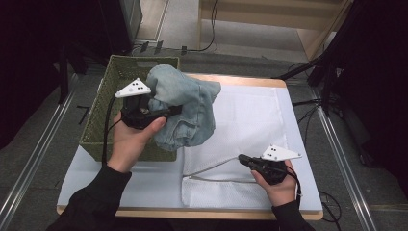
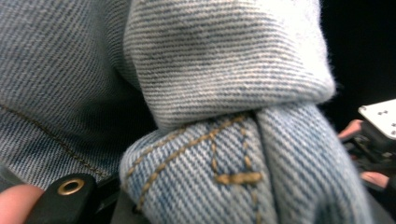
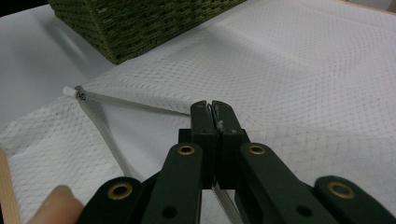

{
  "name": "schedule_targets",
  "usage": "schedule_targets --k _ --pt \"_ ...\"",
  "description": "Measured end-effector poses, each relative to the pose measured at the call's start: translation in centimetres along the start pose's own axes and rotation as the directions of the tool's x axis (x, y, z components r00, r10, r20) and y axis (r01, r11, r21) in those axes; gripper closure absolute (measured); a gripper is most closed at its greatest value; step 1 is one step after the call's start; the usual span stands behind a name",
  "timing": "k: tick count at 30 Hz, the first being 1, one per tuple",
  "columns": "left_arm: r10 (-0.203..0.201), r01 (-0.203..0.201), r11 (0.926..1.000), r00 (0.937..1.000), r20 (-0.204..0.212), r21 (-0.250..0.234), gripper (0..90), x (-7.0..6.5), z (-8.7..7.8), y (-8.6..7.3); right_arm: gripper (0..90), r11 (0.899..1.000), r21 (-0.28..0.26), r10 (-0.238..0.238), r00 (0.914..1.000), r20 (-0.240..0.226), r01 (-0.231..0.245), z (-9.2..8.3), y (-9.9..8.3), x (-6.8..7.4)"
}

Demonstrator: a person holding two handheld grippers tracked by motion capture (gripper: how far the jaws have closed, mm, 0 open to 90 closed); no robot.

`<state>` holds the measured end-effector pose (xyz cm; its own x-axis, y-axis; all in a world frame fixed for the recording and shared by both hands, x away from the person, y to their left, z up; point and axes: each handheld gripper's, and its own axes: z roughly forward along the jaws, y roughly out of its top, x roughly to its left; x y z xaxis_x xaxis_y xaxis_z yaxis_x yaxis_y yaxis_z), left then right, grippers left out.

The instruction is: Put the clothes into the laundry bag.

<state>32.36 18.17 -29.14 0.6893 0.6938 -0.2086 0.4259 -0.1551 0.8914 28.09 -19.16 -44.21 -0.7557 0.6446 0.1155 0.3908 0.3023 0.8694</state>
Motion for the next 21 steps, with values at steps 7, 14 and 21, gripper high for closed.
schedule_targets --k 7,14,21 --pt "0.017 -0.017 0.9998 0.9989 0.044 -0.002 63.2 -1.9 -0.3 -1.8 90.0 1.0 0.006 0.004 1.0 0.003 -0.004 0.1 -0.1 0.0" --pt "0.012 -0.011 0.9998 0.9973 0.073 -0.014 63.2 -3.1 -0.6 -4.7 90.0 0.999 0.0 0.037 0.9991 0.021 -0.037 0.5 0.5 -0.3" --pt "-0.003 0.006 0.9992 0.9968 0.08 -0.038 63.0 -4.9 -0.3 -6.9 90.0 0.996 0.005 0.087 0.9957 0.033 -0.087 1.0 2.1 -1.6"
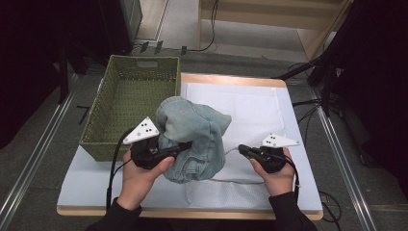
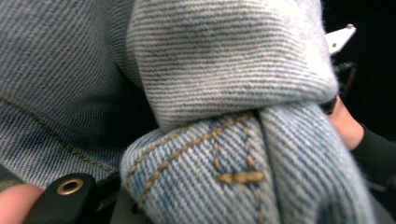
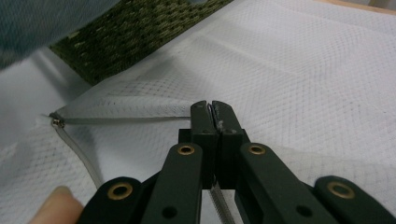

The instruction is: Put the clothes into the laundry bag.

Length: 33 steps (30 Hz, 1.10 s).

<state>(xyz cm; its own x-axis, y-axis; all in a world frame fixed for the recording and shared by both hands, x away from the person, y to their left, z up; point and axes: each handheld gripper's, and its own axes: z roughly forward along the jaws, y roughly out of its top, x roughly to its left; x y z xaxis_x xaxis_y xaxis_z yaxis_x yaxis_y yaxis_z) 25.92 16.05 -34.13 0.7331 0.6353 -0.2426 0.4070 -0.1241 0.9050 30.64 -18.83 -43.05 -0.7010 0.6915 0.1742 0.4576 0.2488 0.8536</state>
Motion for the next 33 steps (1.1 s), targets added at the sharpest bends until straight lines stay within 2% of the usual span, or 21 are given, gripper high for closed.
schedule_targets --k 3,4,6,8,9,10,11,14,18,20,22,24,29,30,31,32,33 --pt "-0.02 0.02 0.9997 0.9997 0.015 -0.014 63.0 -0.4 0.2 -0.7 90.0 1.0 -0.015 0.013 0.9999 -0.007 -0.013 -0.1 -0.2 -0.1" --pt "-0.011 0.011 0.9999 0.9997 0.023 0.006 63.0 -1.0 0.5 -1.3 90.0 1.0 -0.006 0.016 0.9998 -0.008 -0.016 0.0 -0.6 -0.2" --pt "0.001 -0.002 0.9999 0.9997 0.024 0.017 63.0 -1.4 0.6 -1.6 90.0 1.0 -0.007 0.015 0.9999 -0.007 -0.015 0.0 -0.7 -0.2" --pt "0.014 -0.016 0.9994 0.9983 0.056 0.03 62.9 -2.3 0.9 -2.5 90.0 1.0 0.008 0.017 0.9998 -0.007 -0.017 0.3 -1.2 -0.2" --pt "0.014 -0.016 0.9994 0.9983 0.056 0.03 62.9 -2.3 0.9 -2.5 90.0 1.0 0.008 0.017 0.9998 -0.007 -0.017 0.3 -1.2 -0.2" --pt "0.029 -0.032 0.9989 0.9969 0.073 0.035 62.9 -2.9 0.8 -2.7 90.0 1.0 0.014 0.016 0.9998 -0.006 -0.016 0.5 -1.2 -0.1" --pt "0.044 -0.047 0.9983 0.9964 0.073 0.035 62.9 -3.2 0.7 -2.7 90.0 1.0 0.02 0.01 0.9999 -0.007 -0.01 0.5 -1.3 -0.1" --pt "0.051 -0.053 0.9984 0.9944 0.092 0.017 62.8 -3.8 0.4 -2.6 90.0 1.0 0.023 0.014 0.9999 -0.007 -0.014 0.7 -1.3 0.0" --pt "0.061 -0.063 0.9979 0.9921 0.11 0.016 62.7 -4.3 0.5 -2.8 90.0 1.0 0.022 0.018 0.9998 -0.008 -0.018 0.6 -1.3 -0.2" --pt "0.082 -0.086 0.9963 0.9841 0.158 0.013 62.6 -4.7 1.0 -3.2 90.0 1.0 0.023 0.021 0.9998 -0.008 -0.021 0.6 -1.3 -0.3" --pt "0.088 -0.094 0.9955 0.9717 0.219 0.016 62.2 -4.9 1.5 -3.7 90.0 1.0 0.015 0.028 0.9996 -0.009 -0.027 0.5 -1.2 -0.5" --pt "0.092 -0.101 0.9946 0.9633 0.252 0.022 61.7 -5.1 2.2 -4.2 90.0 0.999 0.004 0.033 0.9994 -0.011 -0.033 0.2 -1.2 -0.8" --pt "0.094 -0.119 0.9897 0.9613 0.259 0.08 61.3 -5.2 3.7 -5.6 90.0 0.998 -0.009 0.062 0.998 -0.011 -0.062 -0.4 -1.3 -1.6" --pt "0.104 -0.14 0.9838 0.9541 0.281 0.112 61.1 -5.3 4.3 -6.1 90.0 0.998 -0.012 0.068 0.9976 -0.011 -0.068 -0.5 -1.4 -1.7" --pt "0.104 -0.14 0.9838 0.9541 0.281 0.112 60.8 -5.3 4.3 -6.1 90.0 0.998 -0.012 0.068 0.9976 -0.011 -0.068 -0.5 -1.4 -1.7" --pt "0.138 -0.189 0.9732 0.9347 0.328 0.13 60.3 -5.5 4.9 -6.7 90.0 0.997 -0.021 0.076 0.997 -0.016 -0.076 -0.6 -1.4 -1.9" --pt "0.158 -0.221 0.9651 0.9206 0.357 0.141 59.8 -5.6 5.2 -7.1 90.0 0.997 -0.024 0.079 0.9967 -0.017 -0.079 -0.6 -1.4 -1.9"
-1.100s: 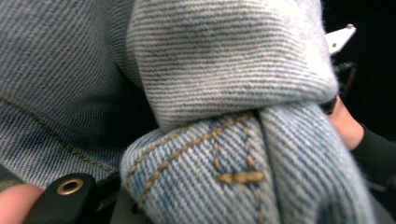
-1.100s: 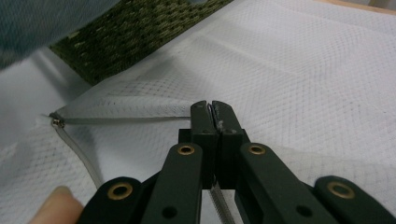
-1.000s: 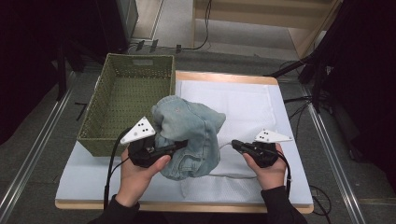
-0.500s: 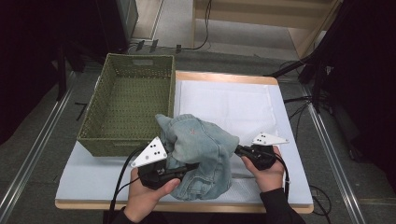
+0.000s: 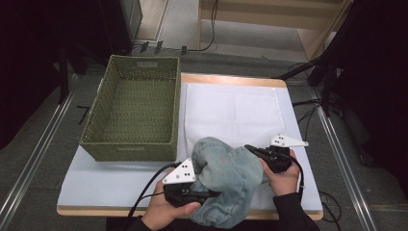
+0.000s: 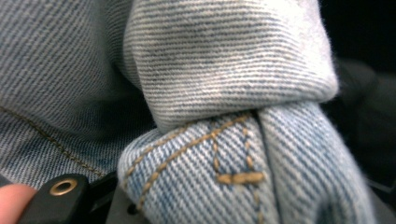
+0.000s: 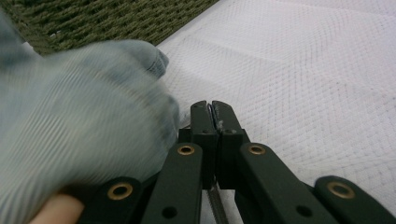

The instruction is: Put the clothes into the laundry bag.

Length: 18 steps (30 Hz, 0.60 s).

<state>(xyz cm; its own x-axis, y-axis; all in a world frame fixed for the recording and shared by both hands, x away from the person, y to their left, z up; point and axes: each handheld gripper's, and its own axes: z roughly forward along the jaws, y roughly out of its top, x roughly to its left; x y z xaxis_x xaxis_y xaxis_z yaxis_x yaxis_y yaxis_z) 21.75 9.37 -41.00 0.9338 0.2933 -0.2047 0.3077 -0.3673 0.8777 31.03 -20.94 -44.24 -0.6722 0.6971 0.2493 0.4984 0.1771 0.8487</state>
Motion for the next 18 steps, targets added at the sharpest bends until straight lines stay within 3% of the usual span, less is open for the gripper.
schedule_targets --k 2,3,4,6,7,8,9,12,13,14,16,17,18 --pt "0.021 -0.021 0.9994 0.9996 0.02 0.026 59.0 -0.1 0.5 -0.3 90.0 1.0 -0.004 -0.001 1.0 -0.005 0.001 -0.1 0.0 0.0" --pt "0.031 -0.035 0.9952 0.9985 0.045 0.092 58.7 -0.1 1.7 -0.9 90.0 1.0 -0.018 0.002 0.9998 -0.021 -0.003 -0.1 0.1 0.1" --pt "0.031 -0.035 0.9952 0.9985 0.045 0.092 58.5 -0.1 1.7 -0.9 90.0 1.0 -0.021 -0.004 0.9998 -0.022 0.004 -0.1 0.1 0.1" --pt "0.02 -0.025 0.9859 0.9992 0.034 0.166 58.2 -0.1 3.0 -1.7 90.0 1.0 -0.025 -0.016 0.9996 -0.024 0.015 -0.1 0.1 0.3" --pt "-0.011 0.009 0.9806 0.9999 0.011 0.196 58.0 0.2 4.1 -2.5 90.0 0.999 -0.035 -0.026 0.9992 -0.029 0.025 -0.2 0.3 0.7" --pt "-0.011 0.009 0.9806 0.9999 0.011 0.196 57.9 0.2 4.1 -2.5 90.0 0.999 -0.035 -0.026 0.9992 -0.029 0.025 -0.2 0.3 0.7" --pt "-0.07 0.066 0.9821 0.9974 0.016 0.176 57.7 0.5 4.4 -2.8 90.0 0.998 -0.045 -0.038 0.9989 -0.029 0.037 -0.3 0.5 1.1" --pt "-0.103 0.1 0.9831 0.9946 0.013 0.154 57.1 0.9 4.1 -2.6 90.0 0.997 -0.06 -0.049 0.9981 -0.036 0.047 -0.6 0.9 1.5" --pt "-0.112 0.114 0.9879 0.9934 -0.021 0.105 57.1 1.0 3.7 -2.2 90.0 0.995 -0.083 -0.064 0.9972 -0.04 0.06 -0.9 1.3 1.9" --pt "-0.112 0.114 0.9879 0.9934 -0.021 0.105 57.4 1.0 3.7 -2.2 90.0 0.994 -0.092 -0.065 0.9969 -0.043 0.061 -1.0 1.5 2.1" --pt "-0.129 0.133 0.99 0.9886 -0.079 0.048 57.7 1.2 3.0 -1.4 90.0 0.992 -0.106 -0.075 0.9962 -0.044 0.07 -1.2 1.7 2.3" --pt "-0.161 0.16 0.987 0.9733 -0.164 -0.02 57.8 1.5 2.5 -0.8 90.0 0.987 -0.136 -0.096 0.9944 -0.043 0.09 -1.6 2.2 3.0" --pt "-0.161 0.16 0.987 0.9733 -0.164 -0.02 57.8 1.5 2.5 -0.8 90.0 0.987 -0.136 -0.096 0.9944 -0.043 0.09 -1.6 2.2 3.0"
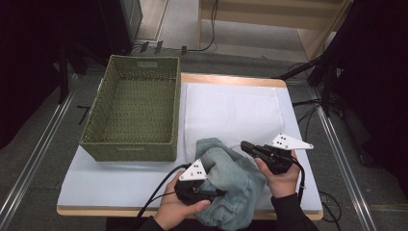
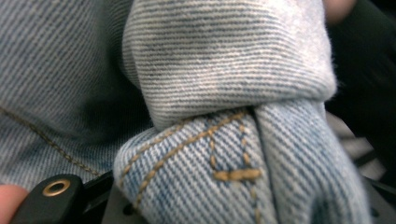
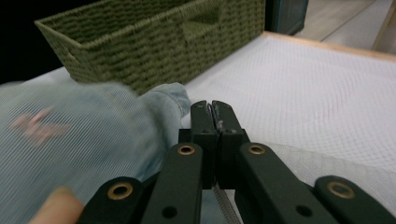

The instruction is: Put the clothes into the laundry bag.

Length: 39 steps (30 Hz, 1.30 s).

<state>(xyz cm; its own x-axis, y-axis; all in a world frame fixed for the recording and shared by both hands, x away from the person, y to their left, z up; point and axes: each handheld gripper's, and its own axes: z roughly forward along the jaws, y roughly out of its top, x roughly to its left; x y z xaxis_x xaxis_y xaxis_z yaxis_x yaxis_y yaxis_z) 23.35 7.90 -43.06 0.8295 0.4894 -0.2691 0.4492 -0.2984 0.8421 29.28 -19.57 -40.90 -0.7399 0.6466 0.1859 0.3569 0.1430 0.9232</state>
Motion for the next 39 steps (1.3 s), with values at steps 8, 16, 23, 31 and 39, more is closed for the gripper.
schedule_targets --k 8,16,23,31,39 --pt "-0.059 0.068 0.9924 0.9942 -0.09 0.103 29.9 1.2 2.3 -1.8 90.0 1.0 0.031 -0.003 1.0 0.005 0.003 0.7 -0.4 0.3" --pt "-0.041 0.037 0.9989 0.9891 -0.142 -0.029 2.8 1.6 -2.3 0.5 90.0 0.999 0.043 0.006 0.9998 0.021 -0.007 0.3 -0.7 -0.3" --pt "-0.123 0.119 0.9919 0.9873 -0.101 -0.043 25.6 2.6 -0.2 0.8 90.0 0.999 0.054 0.006 0.9999 0.012 -0.007 0.9 -0.7 0.2" --pt "0.016 -0.016 0.9993 0.9997 -0.016 0.032 66.8 0.5 2.2 2.1 90.0 0.998 0.061 -0.002 1.0 -0.004 0.002 1.4 -0.7 0.7" --pt "0.031 -0.026 0.9922 0.9989 -0.036 0.122 68.2 -0.4 5.1 3.2 90.0 1.0 0.012 -0.015 0.9998 -0.011 0.015 0.7 0.2 1.3"
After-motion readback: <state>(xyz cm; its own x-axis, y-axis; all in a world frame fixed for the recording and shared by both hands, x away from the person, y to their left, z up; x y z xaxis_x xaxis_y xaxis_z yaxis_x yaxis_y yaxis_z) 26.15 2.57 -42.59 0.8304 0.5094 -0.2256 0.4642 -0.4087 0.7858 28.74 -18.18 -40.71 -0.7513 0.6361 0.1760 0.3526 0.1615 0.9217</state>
